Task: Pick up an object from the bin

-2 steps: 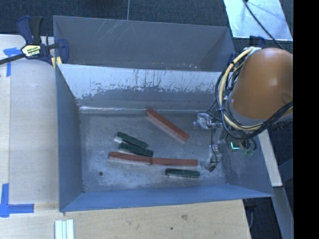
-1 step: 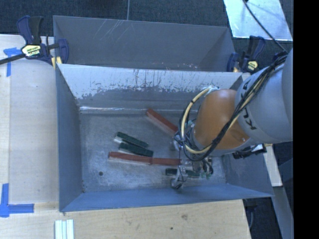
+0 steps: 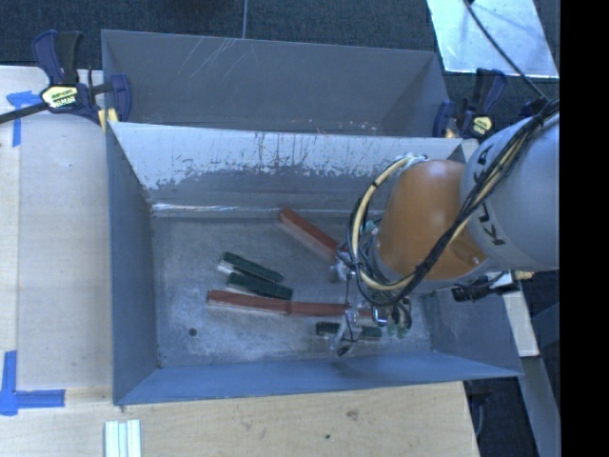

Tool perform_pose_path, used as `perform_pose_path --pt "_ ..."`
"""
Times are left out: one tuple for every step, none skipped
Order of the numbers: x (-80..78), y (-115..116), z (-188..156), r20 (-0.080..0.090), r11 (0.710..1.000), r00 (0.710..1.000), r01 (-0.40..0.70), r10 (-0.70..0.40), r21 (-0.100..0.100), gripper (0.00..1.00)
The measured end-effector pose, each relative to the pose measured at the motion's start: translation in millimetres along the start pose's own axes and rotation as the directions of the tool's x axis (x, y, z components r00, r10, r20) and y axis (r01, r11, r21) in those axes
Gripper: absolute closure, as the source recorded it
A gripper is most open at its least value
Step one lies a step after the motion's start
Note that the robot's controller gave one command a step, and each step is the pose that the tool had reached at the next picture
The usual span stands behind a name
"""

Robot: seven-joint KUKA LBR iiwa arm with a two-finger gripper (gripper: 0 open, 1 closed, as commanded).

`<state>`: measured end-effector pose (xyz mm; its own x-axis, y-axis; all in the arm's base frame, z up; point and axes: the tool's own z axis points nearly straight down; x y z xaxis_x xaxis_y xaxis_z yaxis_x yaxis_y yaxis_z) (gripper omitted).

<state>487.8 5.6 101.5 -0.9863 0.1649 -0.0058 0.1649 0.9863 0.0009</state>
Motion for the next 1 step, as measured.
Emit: perform_pose_path --pt "1.2 -9.5 1.6 -0.005 0.994 0.994 -0.108 0.108 0.002 0.0"
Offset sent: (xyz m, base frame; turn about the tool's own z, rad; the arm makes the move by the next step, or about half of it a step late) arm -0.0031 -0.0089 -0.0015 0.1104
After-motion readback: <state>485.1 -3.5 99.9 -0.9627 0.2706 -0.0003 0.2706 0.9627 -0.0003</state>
